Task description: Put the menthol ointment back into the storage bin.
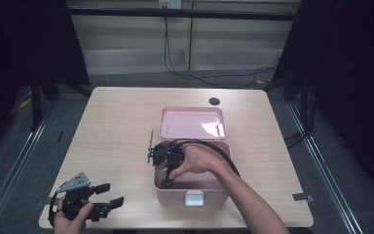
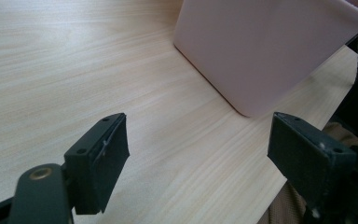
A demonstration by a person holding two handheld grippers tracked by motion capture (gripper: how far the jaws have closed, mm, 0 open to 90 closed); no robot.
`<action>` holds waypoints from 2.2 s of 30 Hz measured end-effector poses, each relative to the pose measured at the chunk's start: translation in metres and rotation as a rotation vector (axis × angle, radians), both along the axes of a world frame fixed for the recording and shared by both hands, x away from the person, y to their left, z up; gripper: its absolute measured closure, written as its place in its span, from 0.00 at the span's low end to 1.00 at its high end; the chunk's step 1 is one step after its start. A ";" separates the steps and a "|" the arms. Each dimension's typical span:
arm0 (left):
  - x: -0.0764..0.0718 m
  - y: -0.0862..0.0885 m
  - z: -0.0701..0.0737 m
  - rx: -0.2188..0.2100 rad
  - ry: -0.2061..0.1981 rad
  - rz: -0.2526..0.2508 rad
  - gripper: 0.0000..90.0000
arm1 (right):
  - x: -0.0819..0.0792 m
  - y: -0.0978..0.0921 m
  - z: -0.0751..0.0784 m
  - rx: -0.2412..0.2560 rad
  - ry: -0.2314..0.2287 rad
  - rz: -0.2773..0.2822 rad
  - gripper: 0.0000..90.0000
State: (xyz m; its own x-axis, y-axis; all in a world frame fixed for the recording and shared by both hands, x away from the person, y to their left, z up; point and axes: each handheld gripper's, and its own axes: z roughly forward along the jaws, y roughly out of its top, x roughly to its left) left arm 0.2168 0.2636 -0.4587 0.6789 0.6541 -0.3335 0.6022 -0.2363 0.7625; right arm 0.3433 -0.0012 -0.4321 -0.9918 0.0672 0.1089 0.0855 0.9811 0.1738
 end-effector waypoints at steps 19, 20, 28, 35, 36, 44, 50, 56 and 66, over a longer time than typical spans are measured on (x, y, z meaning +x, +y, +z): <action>0.000 0.000 0.000 0.003 0.000 0.002 0.22 | 0.002 0.001 -0.001 0.030 0.005 -0.033 0.52; 0.000 0.000 0.000 0.003 -0.001 0.002 0.22 | 0.002 0.001 -0.001 0.031 0.007 -0.040 0.51; 0.000 0.000 0.000 0.000 -0.004 0.005 0.22 | 0.002 -0.002 0.004 0.047 -0.005 -0.063 0.34; 0.000 0.000 0.000 0.004 -0.002 0.005 0.22 | 0.003 -0.005 0.007 0.046 0.015 -0.089 0.28; 0.000 0.000 0.000 0.006 -0.005 0.006 0.22 | 0.003 -0.005 0.007 0.041 0.018 -0.094 0.28; 0.000 0.000 0.000 0.004 0.000 0.001 0.22 | 0.001 -0.011 0.016 0.042 0.016 -0.094 0.24; 0.000 0.000 0.000 0.004 0.000 0.007 0.22 | 0.000 -0.014 0.022 0.065 0.025 -0.101 0.21; 0.000 0.001 0.000 0.003 0.000 0.006 0.22 | -0.001 -0.020 0.029 0.081 0.015 -0.103 0.24; 0.000 0.000 0.000 0.005 0.003 0.001 0.22 | -0.005 -0.046 0.041 0.137 -0.014 -0.145 0.29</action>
State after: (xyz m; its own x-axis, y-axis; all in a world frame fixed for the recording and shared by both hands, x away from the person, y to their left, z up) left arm 0.2166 0.2633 -0.4591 0.6770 0.6566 -0.3324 0.6051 -0.2396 0.7592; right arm 0.3384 -0.0471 -0.3912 -0.9744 0.1945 0.1129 0.2204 0.9258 0.3071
